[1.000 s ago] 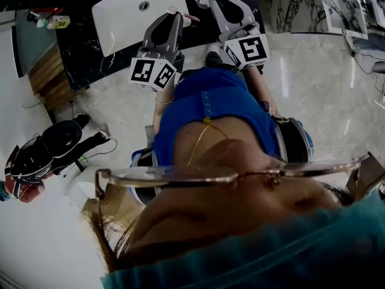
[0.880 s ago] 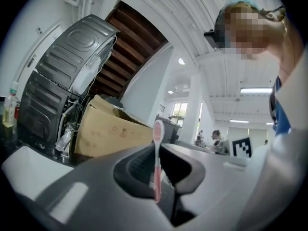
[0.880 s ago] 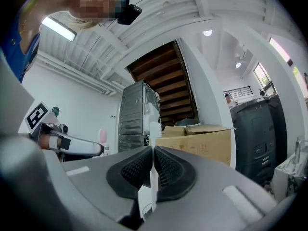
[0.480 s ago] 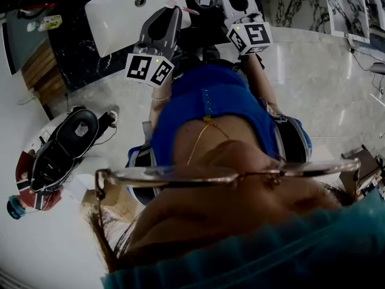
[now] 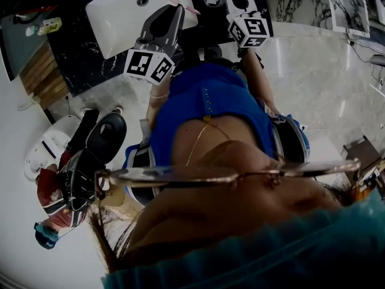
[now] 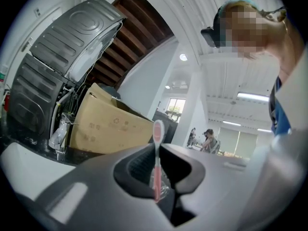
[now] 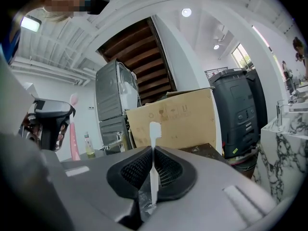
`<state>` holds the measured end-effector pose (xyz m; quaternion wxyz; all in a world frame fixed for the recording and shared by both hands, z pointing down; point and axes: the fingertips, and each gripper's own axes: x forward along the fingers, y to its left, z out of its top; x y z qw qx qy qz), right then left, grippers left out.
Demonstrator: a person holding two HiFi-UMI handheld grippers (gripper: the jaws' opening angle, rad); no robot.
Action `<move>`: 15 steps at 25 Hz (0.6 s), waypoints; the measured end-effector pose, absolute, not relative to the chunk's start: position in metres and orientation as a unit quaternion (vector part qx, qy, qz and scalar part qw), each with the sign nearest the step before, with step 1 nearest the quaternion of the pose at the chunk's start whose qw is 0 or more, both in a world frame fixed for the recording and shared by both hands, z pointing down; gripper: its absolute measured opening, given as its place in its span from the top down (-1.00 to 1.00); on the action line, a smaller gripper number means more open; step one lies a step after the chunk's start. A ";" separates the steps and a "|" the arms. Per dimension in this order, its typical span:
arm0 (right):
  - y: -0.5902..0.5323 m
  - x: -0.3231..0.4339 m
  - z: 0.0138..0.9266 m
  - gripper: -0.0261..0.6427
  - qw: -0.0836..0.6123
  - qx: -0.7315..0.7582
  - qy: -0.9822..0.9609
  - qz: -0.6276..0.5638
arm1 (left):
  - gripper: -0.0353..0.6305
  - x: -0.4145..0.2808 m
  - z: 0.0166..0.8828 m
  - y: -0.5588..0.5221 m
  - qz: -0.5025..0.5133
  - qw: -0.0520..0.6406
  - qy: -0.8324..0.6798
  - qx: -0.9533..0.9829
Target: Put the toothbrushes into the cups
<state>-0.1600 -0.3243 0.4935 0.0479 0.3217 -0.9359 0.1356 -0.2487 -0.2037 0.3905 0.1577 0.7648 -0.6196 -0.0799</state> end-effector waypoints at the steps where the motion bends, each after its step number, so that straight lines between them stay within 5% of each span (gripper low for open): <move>1: -0.323 -0.160 0.496 0.88 0.052 0.322 -0.936 0.134 | 0.81 -0.250 0.391 -0.202 -0.080 0.159 -0.619 0.765; 7: -0.318 -0.157 0.508 0.78 0.072 0.339 -0.929 0.126 | 0.81 -0.256 0.394 -0.195 -0.083 0.162 -0.616 0.766; 15: -0.312 -0.151 0.508 0.26 0.092 0.342 -0.927 0.125 | 0.81 -0.261 0.391 -0.196 -0.084 0.155 -0.617 0.767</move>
